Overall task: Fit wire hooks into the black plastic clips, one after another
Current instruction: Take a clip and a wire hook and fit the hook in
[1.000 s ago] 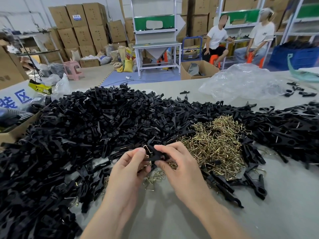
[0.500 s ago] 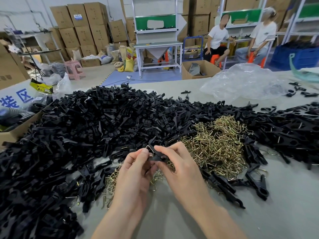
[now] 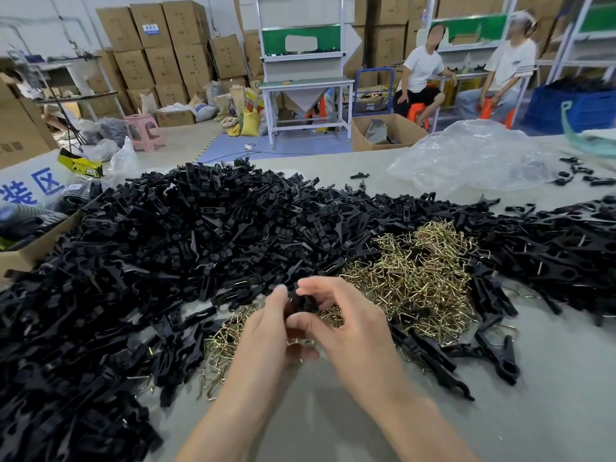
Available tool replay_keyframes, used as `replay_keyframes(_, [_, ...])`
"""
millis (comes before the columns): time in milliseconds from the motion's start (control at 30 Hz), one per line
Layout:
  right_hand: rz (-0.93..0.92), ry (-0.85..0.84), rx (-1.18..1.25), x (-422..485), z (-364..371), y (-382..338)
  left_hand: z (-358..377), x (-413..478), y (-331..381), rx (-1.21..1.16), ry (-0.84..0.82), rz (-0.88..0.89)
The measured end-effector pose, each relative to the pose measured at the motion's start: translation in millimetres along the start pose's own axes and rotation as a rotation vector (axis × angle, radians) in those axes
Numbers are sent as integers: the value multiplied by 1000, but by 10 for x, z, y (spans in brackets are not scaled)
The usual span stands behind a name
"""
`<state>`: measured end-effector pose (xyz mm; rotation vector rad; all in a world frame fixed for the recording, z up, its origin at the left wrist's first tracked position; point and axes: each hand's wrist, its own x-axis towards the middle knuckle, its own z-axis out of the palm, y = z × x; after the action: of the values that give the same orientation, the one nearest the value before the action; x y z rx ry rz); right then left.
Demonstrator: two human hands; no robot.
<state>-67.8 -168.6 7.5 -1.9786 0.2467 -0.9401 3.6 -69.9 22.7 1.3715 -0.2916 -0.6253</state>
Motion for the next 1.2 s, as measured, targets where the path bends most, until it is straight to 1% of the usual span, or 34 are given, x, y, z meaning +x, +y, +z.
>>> replay_keyframes(33, [19, -3, 31, -4, 13, -14, 8, -7, 23, -81, -58, -56])
replay_keyframes(100, [9, -39, 55, -7, 40, -49, 13, -39, 48, -132, -187, -125])
replay_keyframes(133, [-37, -43, 29, -3, 50, -60, 8, -57, 59, -154, -235, -160])
replay_keyframes(200, [-131, -46, -53, 9, 57, -55, -8, -78, 76, -259, -276, -221])
replay_keyframes(300, [-153, -140, -124, 11, 37, -7, -15, -82, 111, -387, -263, -304])
replay_keyframes(367, [-153, -202, -173, 0, 27, 19, -8, -72, 108, -420, -258, -351])
replay_keyframes(433, [-150, -227, -187, -3, 28, 22, 5, -65, 95, -422, -244, -364])
replay_keyframes(567, [-164, -231, -228, -8, 39, 18, 10, -47, 66, -436, -221, -368])
replay_keyframes(800, [-175, -250, -255, -13, 31, 25, -15, -13, 50, -430, -253, -352])
replay_keyframes(933, [-180, -243, -259, -17, 34, 28, -27, -7, 39, -428, -244, -344])
replay_keyframes(1067, [-178, -255, -244, -23, 40, 17, -9, -18, 16, -457, -228, -327])
replay_keyframes(1200, [-214, -238, -272, -17, 26, 23, 17, -35, 39, -484, -230, -330])
